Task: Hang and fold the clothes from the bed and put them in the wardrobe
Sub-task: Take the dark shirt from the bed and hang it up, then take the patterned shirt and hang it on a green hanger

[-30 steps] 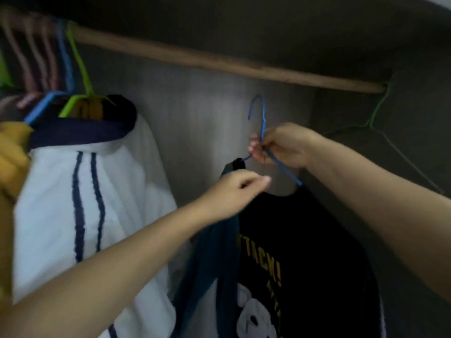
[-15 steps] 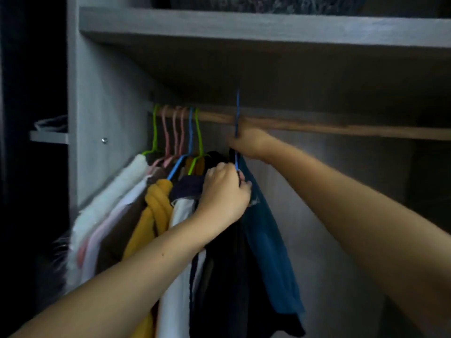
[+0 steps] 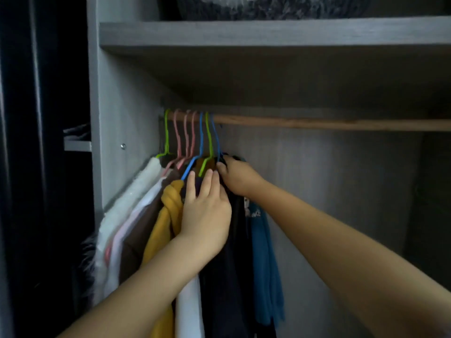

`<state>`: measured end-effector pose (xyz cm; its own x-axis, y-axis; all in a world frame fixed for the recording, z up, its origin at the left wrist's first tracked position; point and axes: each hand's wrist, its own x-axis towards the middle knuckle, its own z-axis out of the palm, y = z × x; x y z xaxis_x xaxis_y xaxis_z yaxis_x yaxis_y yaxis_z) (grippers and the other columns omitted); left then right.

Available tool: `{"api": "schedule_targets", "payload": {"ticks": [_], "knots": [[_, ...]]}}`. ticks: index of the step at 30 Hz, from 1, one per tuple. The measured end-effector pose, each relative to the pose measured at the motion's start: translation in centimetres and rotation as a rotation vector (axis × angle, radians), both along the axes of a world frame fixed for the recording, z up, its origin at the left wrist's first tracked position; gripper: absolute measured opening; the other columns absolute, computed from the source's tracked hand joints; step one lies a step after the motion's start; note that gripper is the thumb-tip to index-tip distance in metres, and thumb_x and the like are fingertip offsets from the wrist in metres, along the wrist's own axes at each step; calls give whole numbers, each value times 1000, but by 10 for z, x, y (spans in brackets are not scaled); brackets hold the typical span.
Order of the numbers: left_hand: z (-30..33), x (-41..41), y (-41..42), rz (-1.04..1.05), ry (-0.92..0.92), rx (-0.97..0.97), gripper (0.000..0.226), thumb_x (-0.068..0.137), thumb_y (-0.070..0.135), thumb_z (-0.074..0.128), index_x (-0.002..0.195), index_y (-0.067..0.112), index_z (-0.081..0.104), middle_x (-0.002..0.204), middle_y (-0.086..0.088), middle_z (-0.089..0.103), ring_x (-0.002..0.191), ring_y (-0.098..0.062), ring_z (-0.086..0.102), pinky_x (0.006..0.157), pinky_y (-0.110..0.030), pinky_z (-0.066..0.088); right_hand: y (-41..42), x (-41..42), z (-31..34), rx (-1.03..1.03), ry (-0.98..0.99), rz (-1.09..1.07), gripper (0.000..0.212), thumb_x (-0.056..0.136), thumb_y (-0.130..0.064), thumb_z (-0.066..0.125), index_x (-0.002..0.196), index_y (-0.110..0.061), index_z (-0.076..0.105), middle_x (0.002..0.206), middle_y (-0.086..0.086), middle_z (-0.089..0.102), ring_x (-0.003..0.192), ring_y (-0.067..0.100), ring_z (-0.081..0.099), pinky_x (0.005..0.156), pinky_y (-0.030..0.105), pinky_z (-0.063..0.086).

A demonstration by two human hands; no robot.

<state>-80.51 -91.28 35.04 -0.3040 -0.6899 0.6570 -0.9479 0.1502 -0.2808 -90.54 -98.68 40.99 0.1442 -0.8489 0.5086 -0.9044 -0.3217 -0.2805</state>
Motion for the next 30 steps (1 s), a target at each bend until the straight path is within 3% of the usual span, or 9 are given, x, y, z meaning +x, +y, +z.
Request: {"api": "schedule_targets", "payload": {"ticks": [4, 8, 12, 15, 19, 22, 25, 30], "knots": [[-6, -33, 14, -113, -1, 19, 54, 95, 24, 43, 146, 10, 31, 157, -16, 16, 147, -28, 3, 113, -57, -8, 34, -71, -31, -34, 22, -145, 40, 102, -30, 33, 137, -13, 42, 129, 16, 56, 116, 32, 53, 102, 46, 39], [-15, -95, 37, -361, 40, 18, 37, 94, 24, 45, 129, 16, 50, 140, -10, 42, 136, -27, 30, 114, -54, 8, 101, -154, -63, -77, 120, -343, 41, 101, -29, 35, 141, -19, 42, 137, 8, 51, 118, 29, 53, 102, 41, 33], [-42, -183, 90, -756, 135, 81, 29, 94, 22, 42, 116, 15, 60, 111, -6, 60, 106, -27, 53, 88, -40, 39, 211, -232, -112, -30, 131, -535, 38, 99, -27, 38, 134, -20, 49, 128, 8, 54, 112, 32, 56, 88, 39, 45], [-65, -255, 155, -1019, 173, 178, 27, 94, 22, 43, 111, 16, 63, 104, -5, 63, 101, -27, 56, 78, -37, 42, 311, -280, -150, 5, 85, -704, 33, 98, -28, 37, 126, -23, 54, 116, 4, 57, 103, 30, 60, 78, 38, 48], [-97, -336, 256, -1241, 187, 309, 25, 93, 22, 45, 109, 18, 64, 102, -3, 64, 100, -26, 57, 71, -34, 40, 451, -332, -193, 27, 53, -958, 31, 97, -27, 38, 121, -26, 57, 117, 3, 61, 100, 32, 61, 75, 36, 46], [-136, -386, 333, -1352, 104, 450, 24, 92, 22, 44, 105, 17, 63, 105, -6, 65, 99, -30, 58, 72, -35, 43, 556, -359, -232, 77, 29, -1171, 31, 97, -26, 40, 123, -27, 58, 124, 2, 61, 101, 31, 62, 73, 35, 43], [-187, -425, 413, -1402, -30, 618, 26, 91, 21, 45, 109, 16, 63, 113, -9, 64, 104, -32, 59, 78, -37, 46, 663, -370, -283, 299, 11, -1357, 35, 98, -29, 39, 131, -24, 50, 130, 5, 54, 106, 33, 60, 72, 35, 41], [-296, -458, 540, -1515, -412, 702, 33, 92, 27, 47, 122, 16, 56, 121, -9, 57, 113, -30, 52, 88, -38, 42, 819, -340, -378, 624, -206, -1614, 46, 100, -36, 38, 140, -14, 36, 134, 13, 43, 120, 34, 45, 87, 44, 43]]}}
